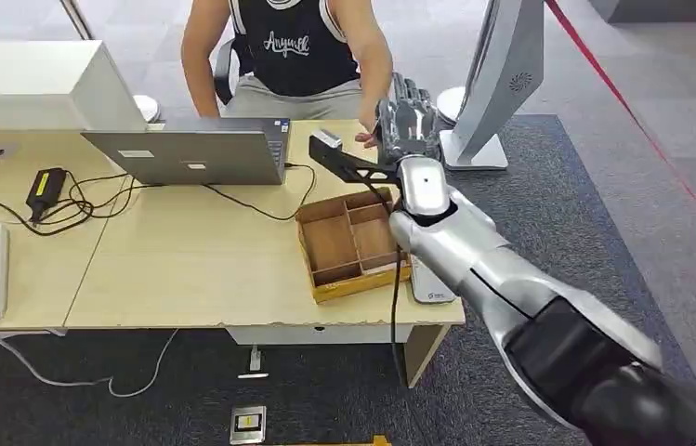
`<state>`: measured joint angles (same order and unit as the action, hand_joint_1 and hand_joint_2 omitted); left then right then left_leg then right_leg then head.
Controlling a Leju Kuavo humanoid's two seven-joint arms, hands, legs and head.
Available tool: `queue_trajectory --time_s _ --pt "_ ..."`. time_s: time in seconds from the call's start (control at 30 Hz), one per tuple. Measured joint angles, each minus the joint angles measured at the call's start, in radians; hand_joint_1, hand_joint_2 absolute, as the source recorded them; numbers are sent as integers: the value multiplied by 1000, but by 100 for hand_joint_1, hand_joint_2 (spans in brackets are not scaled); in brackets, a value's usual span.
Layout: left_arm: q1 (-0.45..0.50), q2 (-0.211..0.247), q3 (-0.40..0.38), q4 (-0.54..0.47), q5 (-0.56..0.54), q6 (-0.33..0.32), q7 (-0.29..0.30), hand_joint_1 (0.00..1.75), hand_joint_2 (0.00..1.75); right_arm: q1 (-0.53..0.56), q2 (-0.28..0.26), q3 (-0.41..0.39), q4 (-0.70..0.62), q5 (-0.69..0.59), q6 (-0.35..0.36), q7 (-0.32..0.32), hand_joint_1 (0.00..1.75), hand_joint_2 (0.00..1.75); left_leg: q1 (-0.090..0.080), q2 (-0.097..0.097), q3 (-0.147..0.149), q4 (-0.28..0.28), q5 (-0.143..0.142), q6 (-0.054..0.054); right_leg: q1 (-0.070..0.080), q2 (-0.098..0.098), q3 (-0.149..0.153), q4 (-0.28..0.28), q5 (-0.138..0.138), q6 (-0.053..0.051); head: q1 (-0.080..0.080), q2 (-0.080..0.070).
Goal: Pass the card to the sensor for recognition and then transmit it.
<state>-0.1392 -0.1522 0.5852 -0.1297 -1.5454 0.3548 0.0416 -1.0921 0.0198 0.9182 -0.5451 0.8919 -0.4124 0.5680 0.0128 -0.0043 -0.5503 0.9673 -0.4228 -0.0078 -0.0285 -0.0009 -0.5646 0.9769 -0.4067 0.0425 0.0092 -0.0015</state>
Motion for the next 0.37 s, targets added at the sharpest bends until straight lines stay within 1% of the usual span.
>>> queue_trajectory --time_s 0.03,0.37 --pt "0 0 0 0 0 0 0 0 0 1 1 1 6 -2 -1 -1 0 0 0 0 0 0 0 0 0 0 0 0 0 0 0 0" --pt "0 1 0 0 -3 6 0 0 0 3 10 9 43 -10 -32 -5 0 0 0 0 0 0 0 0 0 0 0 0 0 0 0 0"
